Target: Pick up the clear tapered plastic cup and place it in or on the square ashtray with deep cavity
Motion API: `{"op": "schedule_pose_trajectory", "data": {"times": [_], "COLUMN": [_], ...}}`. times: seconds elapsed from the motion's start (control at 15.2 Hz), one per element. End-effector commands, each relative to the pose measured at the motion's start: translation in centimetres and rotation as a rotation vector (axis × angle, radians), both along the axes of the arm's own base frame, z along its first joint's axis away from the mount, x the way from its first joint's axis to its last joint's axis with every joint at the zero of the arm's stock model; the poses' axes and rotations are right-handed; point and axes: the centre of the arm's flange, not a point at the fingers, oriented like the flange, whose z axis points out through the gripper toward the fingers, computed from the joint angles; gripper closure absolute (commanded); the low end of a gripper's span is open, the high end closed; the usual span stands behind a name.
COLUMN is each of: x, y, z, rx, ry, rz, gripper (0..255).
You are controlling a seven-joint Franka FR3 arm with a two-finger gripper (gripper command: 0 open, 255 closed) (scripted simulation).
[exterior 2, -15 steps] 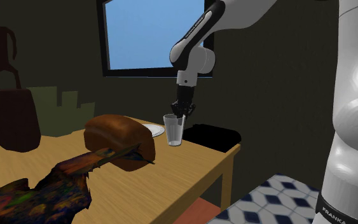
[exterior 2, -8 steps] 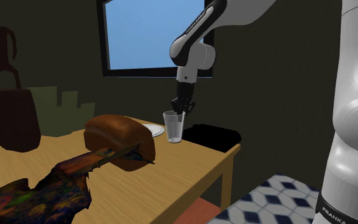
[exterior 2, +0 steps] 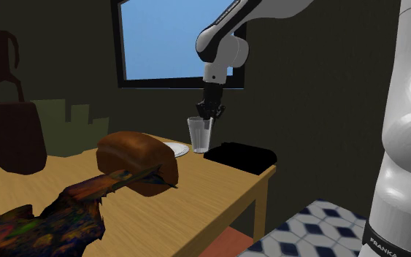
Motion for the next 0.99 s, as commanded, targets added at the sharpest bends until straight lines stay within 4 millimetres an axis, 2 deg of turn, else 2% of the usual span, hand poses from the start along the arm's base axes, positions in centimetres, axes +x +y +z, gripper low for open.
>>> {"op": "schedule_pose_trajectory", "data": {"times": [0.0, 0.66, 0.92], "x": [0.0, 0.0, -1.5], "y": [0.1, 0.1, -4.8], "z": [1.1, 6.3, 7.4], "rx": [0.000, 0.000, 0.000], "ry": [0.000, 0.000, 0.000], "rz": [0.000, 0.000, 0.000], "gripper": [255, 255, 255]}}
